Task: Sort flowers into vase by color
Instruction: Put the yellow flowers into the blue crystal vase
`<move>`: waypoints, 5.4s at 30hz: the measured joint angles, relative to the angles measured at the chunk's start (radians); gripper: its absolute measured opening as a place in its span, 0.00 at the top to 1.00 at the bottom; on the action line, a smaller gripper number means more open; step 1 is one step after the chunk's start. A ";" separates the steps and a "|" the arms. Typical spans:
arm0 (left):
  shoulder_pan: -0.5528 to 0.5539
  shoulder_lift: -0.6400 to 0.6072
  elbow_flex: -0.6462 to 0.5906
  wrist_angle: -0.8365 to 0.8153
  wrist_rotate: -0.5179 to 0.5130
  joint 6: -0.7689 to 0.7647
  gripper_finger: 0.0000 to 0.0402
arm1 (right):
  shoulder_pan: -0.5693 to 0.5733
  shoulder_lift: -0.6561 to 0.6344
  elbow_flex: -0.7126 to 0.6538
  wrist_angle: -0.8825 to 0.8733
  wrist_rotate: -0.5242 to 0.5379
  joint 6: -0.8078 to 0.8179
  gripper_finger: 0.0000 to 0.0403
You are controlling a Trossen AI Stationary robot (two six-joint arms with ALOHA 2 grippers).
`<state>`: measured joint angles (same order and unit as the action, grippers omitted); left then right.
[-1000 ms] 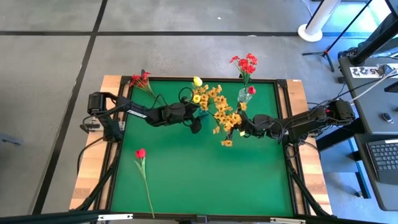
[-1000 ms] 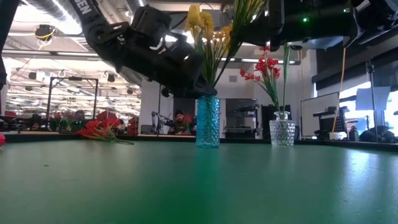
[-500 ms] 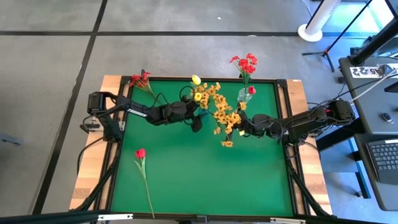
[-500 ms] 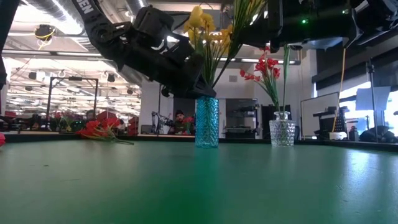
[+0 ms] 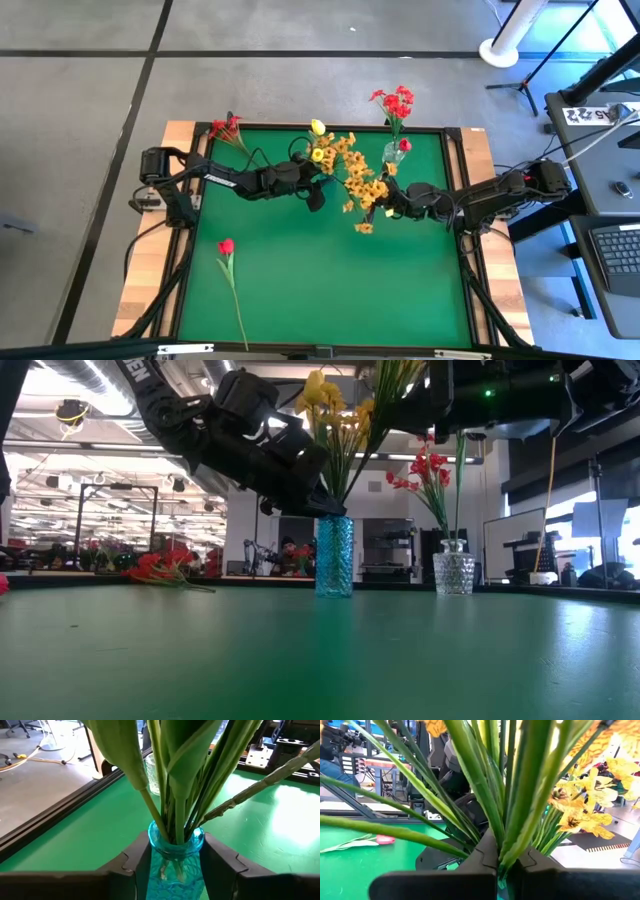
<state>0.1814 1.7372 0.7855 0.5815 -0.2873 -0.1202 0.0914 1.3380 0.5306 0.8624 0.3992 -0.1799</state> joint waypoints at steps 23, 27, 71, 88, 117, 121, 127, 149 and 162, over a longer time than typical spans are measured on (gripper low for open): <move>-0.071 -0.001 0.001 -0.079 0.055 -0.015 0.88 | 0.001 -0.055 0.116 -0.247 0.030 -0.016 0.99; -0.071 -0.001 0.000 -0.079 0.083 -0.036 0.91 | 0.000 -0.056 0.116 -0.285 0.054 -0.018 0.99; -0.106 -0.191 -0.004 -0.344 -0.108 -0.050 0.73 | -0.001 -0.036 0.115 -0.397 0.059 0.150 0.99; -0.042 -0.278 -0.004 -0.265 -0.008 0.021 0.71 | 0.001 -0.037 0.115 -0.409 0.027 0.201 0.99; 0.178 0.190 -0.003 0.250 0.321 -0.140 0.72 | 0.000 -0.036 0.115 -0.386 0.008 0.202 0.99; 0.160 0.190 -0.002 0.255 0.386 -0.135 0.72 | 0.000 -0.036 0.114 -0.372 0.007 0.202 0.99; 0.115 0.190 -0.002 0.258 0.470 -0.113 0.72 | 0.000 -0.035 0.113 -0.368 -0.001 0.204 0.99; 0.058 0.189 -0.002 0.199 0.442 -0.113 0.72 | 0.001 -0.039 0.117 -0.523 -0.051 0.335 0.99; 0.058 0.189 -0.002 0.199 0.433 -0.121 0.72 | 0.000 0.023 0.118 -0.513 -0.050 0.356 0.99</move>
<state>0.2392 1.9263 0.7837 0.7804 0.1454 -0.2410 0.0917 1.3607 0.6491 0.3491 0.3488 0.1757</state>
